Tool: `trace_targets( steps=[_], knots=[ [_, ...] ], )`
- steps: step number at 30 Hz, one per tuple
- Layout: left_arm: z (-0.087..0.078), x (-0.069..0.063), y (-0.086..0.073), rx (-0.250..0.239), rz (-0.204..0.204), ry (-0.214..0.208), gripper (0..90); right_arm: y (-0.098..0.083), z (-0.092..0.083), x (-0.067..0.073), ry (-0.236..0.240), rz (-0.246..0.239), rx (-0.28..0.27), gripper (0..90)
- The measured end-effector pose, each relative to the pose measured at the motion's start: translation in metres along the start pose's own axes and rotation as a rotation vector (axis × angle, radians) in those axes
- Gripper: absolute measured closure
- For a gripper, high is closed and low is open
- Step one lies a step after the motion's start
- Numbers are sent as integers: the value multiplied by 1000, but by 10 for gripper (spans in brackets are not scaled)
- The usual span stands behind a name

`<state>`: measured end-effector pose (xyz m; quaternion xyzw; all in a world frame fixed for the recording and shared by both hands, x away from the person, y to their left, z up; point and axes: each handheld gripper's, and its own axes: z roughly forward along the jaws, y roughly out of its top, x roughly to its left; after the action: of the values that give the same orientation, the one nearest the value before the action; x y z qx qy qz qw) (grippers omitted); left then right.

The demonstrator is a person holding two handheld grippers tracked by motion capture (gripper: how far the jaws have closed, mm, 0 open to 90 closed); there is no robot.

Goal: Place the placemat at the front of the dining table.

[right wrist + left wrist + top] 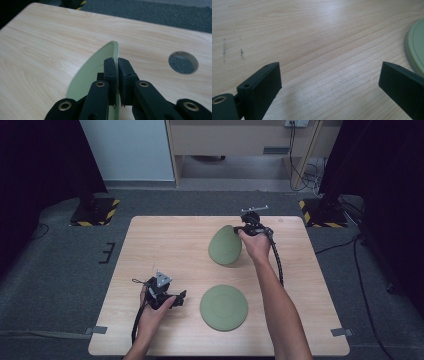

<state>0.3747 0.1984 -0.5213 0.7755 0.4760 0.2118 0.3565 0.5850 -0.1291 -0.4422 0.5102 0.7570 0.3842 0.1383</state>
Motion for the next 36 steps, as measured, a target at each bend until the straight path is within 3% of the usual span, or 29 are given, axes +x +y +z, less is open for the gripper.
trace_targets(
  steps=[6, 14, 16, 20, 22, 26, 29, 36],
  knots=[
    [-2, 8, -1, -6, -22, 20, 38, -20, 15, -24, -10, 70, 16, 859],
    [-5, 12, -5, -5, -40, 22, 38, -32, 25, -37, -19, 119, 26, 817],
    [-5, 13, -6, 0, -40, 22, 38, -35, 28, -39, -28, 122, 37, 743],
    [-6, 15, -7, 1, -41, 26, 37, -42, 31, -43, -52, 117, 52, 513],
    [-7, 16, -7, -1, -46, 30, 37, -45, 29, -45, -86, 121, 65, 376],
    [-7, 17, -6, -1, -41, 32, 37, -49, 16, -49, -131, 111, 46, 240],
    [-7, 17, -6, 3, -38, 34, 37, -53, 3, -50, -143, 113, 35, 151],
    [-9, 22, -7, -3, -46, 42, 35, -61, -27, -54, -167, 116, 10, 110]
  ],
)
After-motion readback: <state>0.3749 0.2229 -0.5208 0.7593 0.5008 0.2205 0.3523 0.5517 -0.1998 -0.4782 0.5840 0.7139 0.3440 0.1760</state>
